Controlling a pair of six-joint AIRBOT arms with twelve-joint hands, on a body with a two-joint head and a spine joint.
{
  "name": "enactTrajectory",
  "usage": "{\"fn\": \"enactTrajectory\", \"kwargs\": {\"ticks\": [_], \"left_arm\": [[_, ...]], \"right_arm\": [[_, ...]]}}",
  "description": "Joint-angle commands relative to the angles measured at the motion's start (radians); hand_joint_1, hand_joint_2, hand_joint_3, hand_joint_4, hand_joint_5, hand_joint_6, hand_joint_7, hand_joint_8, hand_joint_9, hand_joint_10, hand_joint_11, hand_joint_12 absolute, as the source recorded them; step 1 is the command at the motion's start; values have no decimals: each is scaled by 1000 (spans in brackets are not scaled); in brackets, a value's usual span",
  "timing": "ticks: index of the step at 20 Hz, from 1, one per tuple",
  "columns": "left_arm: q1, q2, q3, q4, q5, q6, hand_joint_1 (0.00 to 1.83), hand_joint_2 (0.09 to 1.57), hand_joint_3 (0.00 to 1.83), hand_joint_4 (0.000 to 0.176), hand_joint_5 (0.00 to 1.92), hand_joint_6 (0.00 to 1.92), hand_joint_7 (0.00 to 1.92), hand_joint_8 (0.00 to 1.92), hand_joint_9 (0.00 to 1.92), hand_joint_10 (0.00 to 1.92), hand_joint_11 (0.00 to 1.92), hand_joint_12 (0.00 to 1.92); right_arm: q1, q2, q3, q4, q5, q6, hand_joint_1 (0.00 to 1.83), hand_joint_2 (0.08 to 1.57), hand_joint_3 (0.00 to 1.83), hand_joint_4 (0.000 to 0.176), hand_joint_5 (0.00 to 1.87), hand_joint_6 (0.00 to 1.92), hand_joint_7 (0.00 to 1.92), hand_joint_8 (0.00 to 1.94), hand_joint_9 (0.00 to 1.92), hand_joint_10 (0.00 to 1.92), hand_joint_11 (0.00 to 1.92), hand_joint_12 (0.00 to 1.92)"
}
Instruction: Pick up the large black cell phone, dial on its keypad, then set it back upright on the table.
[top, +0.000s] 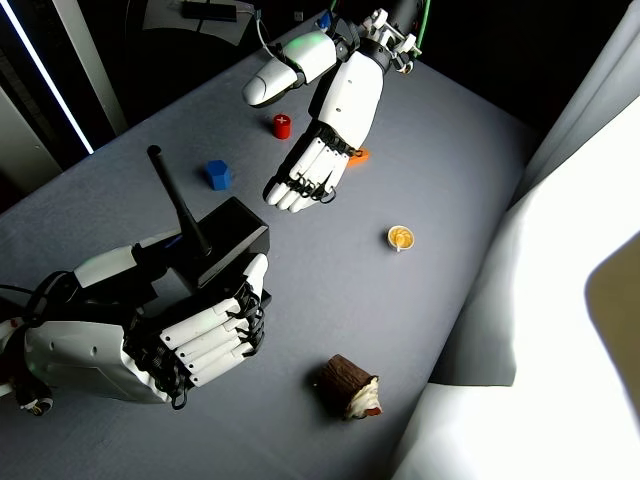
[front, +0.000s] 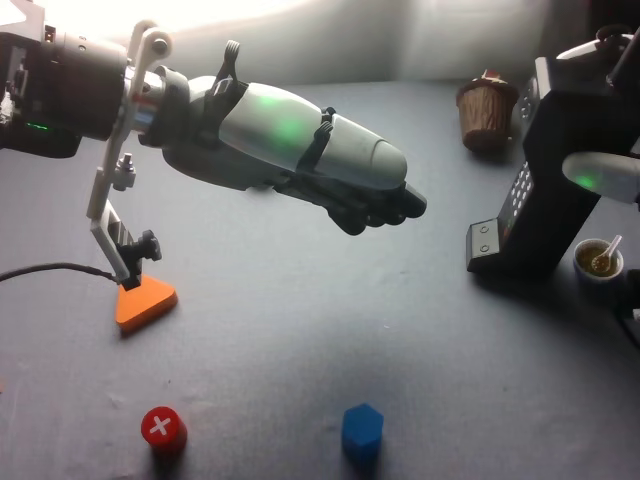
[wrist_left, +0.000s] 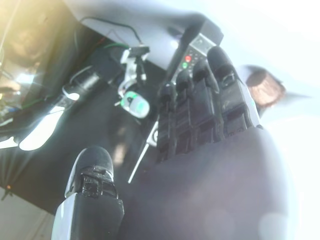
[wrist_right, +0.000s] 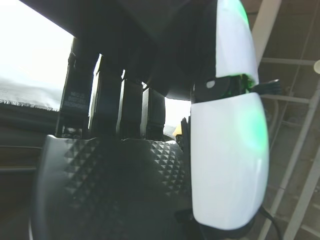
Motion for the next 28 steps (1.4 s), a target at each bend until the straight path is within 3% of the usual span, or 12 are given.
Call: {"fn": "enactTrajectory", "kwargs": {"ticks": [1, 4, 5, 6, 9, 17, 21, 28], "left_arm": [[-24, 2, -5, -73, -11, -10, 0, 1181, 0, 11, 226, 0, 219, 0, 186, 1, 0, 615], [-24, 2, -10, -72, -11, -10, 33, 1180, 0, 10, 244, 4, 226, 0, 190, 1, 0, 631], [-24, 2, -12, -72, -11, -10, 23, 1178, 0, 9, 249, 4, 234, 2, 199, 3, 0, 665], [-24, 2, -13, -72, -11, -10, 43, 1174, 0, 8, 258, 6, 241, 4, 203, 4, 0, 668], [-24, 2, -14, -72, -11, -10, 26, 1183, 1, 8, 232, 0, 211, 0, 176, 1, 0, 621], [-24, 2, -14, -72, -11, -10, 6, 1183, 1, 14, 236, 1, 218, 0, 182, 1, 0, 638], [-24, 2, -16, -72, -11, -10, 33, 1184, 0, 8, 225, 0, 209, 1, 169, 1, 0, 551], [-24, 2, -8, -72, -11, -12, 15, 1188, 1, 7, 232, 5, 229, 6, 183, 5, 0, 590]], "right_arm": [[-4, 12, -1, 13, 106, 13, 1491, 1093, 0, 0, 932, 883, 940, 936, 1009, 977, 884, 1514], [-6, 13, -10, 13, 102, 8, 1489, 1105, 0, 0, 915, 903, 909, 988, 985, 1013, 868, 1545], [-6, 13, -13, 13, 100, 8, 1400, 1109, 2, 0, 927, 950, 914, 1029, 995, 1110, 898, 1232], [-6, 13, -18, 12, 97, 6, 1472, 1096, 1, 0, 940, 887, 914, 985, 1005, 996, 900, 1447], [-9, 12, -24, 5, 96, 1, 1489, 1100, 0, 0, 896, 924, 909, 975, 1001, 975, 907, 1499], [-20, 13, -29, 0, 96, -3, 1486, 1120, 0, 0, 861, 996, 846, 1047, 964, 1035, 875, 1539], [-21, 14, -29, 0, 96, -4, 1486, 1121, 0, 0, 843, 1025, 860, 1017, 971, 1029, 858, 1556], [-20, 35, -29, 0, 96, -5, 1483, 1139, 0, 0, 787, 1088, 825, 1083, 927, 1093, 848, 1582]]}}
